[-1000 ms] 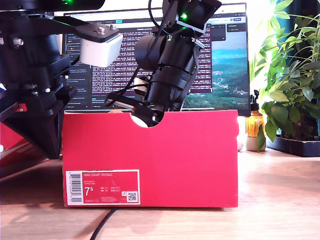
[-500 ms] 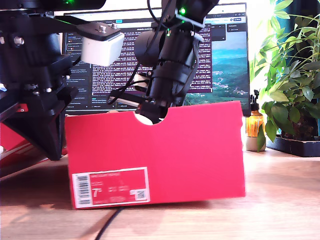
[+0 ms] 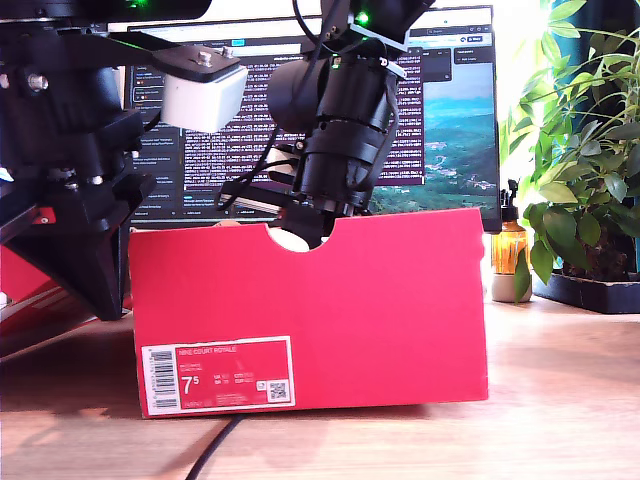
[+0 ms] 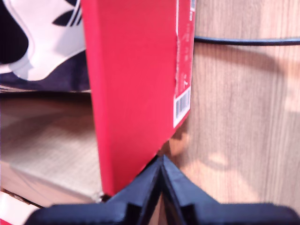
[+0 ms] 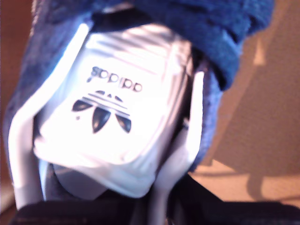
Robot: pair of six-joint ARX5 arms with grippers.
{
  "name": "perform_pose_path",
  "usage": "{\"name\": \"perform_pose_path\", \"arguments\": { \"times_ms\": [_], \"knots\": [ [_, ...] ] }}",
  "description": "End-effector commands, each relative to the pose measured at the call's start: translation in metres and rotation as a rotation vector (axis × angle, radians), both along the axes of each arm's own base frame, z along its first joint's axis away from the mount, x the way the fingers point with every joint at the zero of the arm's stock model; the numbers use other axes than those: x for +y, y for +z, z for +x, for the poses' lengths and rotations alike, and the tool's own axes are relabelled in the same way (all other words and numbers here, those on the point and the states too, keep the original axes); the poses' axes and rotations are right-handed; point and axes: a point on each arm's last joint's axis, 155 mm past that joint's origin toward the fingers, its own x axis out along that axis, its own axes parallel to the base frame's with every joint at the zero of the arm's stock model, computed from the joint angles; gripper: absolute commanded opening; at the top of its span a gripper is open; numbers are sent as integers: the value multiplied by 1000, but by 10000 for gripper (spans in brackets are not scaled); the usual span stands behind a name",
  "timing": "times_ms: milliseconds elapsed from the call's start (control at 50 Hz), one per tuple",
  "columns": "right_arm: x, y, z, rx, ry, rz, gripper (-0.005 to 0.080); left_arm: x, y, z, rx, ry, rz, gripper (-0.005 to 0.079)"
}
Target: Pack the blue shoes by picking the first shoe and placing it inside the red shoebox, left side, then picking and rotating the second shoe and placing it in the shoebox
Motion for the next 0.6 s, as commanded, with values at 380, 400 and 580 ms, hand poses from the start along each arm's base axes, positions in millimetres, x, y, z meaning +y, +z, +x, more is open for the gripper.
{"name": "perform_pose_path", "arguments": {
  "times_ms": [380,400,580],
  "knots": [
    [38,18,-4,-54,40,83,-7,-2,-1,5,-13,-10,-4,-19],
    [40,20,-4,-54,41,88,1,-2,-1,5,-13,-10,-4,-19],
    [48,29,-6,-63,61,109,162,-2,0,5,-14,-11,-5,-19]
  ]
}}
